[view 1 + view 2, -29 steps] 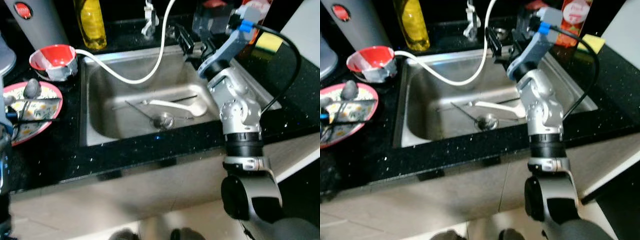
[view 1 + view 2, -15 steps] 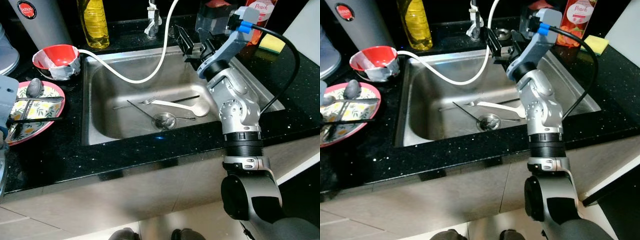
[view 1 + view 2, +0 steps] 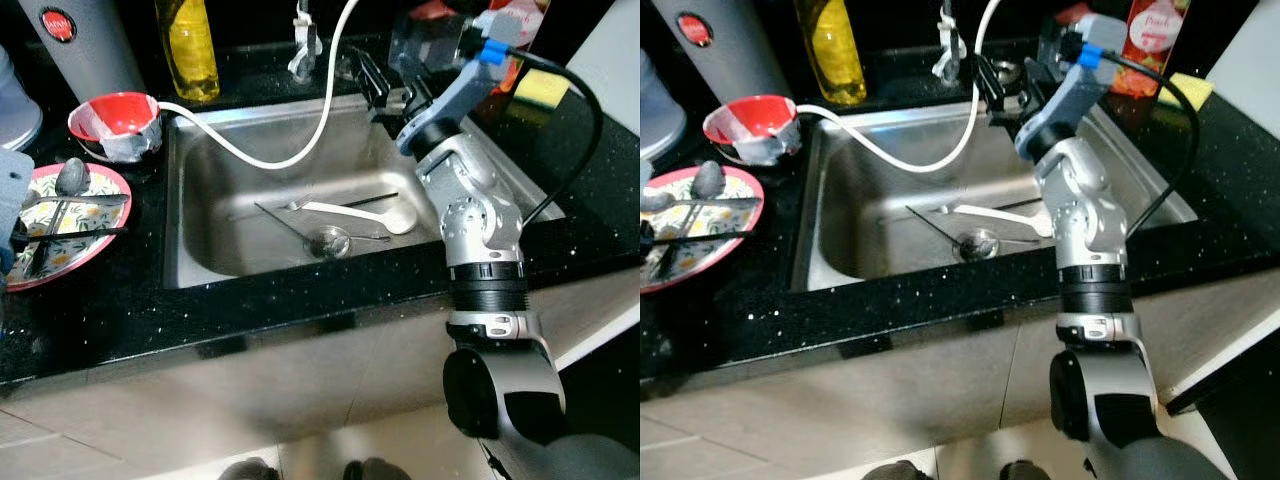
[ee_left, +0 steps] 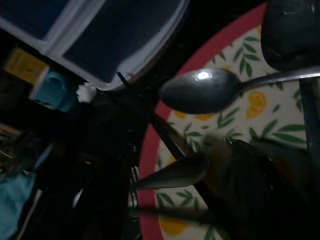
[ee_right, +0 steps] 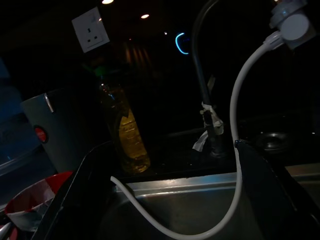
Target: Kitchen organization
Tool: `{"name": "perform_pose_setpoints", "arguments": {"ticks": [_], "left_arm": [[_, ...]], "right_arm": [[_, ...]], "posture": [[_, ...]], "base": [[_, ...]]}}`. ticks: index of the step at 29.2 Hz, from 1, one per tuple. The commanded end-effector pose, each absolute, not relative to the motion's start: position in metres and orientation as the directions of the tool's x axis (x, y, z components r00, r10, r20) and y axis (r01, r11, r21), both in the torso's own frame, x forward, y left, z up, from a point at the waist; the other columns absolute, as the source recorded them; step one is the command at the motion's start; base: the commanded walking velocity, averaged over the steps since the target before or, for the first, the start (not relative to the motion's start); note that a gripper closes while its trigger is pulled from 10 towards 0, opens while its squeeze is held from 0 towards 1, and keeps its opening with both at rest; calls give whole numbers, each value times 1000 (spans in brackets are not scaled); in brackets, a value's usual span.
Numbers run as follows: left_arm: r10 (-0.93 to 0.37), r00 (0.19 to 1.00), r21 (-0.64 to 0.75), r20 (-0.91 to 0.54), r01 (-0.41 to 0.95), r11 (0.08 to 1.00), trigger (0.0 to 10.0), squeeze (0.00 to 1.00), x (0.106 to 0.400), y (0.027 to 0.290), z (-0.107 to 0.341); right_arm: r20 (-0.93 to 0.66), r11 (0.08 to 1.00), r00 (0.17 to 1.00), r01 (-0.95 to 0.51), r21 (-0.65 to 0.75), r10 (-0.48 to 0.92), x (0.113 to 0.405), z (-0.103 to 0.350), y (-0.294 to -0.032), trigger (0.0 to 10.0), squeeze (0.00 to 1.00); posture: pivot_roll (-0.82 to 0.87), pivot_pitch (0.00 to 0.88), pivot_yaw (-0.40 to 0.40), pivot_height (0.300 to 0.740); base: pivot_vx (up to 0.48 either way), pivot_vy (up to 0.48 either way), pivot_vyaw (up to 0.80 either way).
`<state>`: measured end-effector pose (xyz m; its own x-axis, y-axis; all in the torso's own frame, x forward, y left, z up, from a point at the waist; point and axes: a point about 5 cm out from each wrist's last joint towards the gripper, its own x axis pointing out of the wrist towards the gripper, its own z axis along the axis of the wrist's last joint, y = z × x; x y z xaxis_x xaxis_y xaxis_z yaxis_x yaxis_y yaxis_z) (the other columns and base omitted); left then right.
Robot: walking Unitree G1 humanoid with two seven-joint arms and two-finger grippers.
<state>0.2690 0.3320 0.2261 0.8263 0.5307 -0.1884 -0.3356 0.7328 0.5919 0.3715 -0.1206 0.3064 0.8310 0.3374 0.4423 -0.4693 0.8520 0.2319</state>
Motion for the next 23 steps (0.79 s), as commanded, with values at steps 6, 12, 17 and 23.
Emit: {"name": "perform_pose_setpoints", "arguments": {"ticks": [6,12,17,23], "left_arm": [[574,768,583,-284,-337,739,1373,0,256,355,219],[609,738,569,-290,-379,730,0,0,251,364,209],[620,736,570,-273,-395,720,0,0,250,367,208],[618,785,649,-41,-449,614,10000,0,260,362,234]], "right_arm": [[449,854,829,-467,227,334,371,308,-121,10000,0],[448,852,827,-473,226,340,371,308,-120,10000,0],[447,850,825,-476,224,345,372,309,-119,10000,0],[448,848,823,-481,223,350,372,309,-118,10000,0]], "posture": [[188,39,52,740],[191,37,45,740],[193,40,36,740],[192,36,32,740]], "base": [[0,0,0],[0,0,0],[0,0,0],[0,0,0]]}}
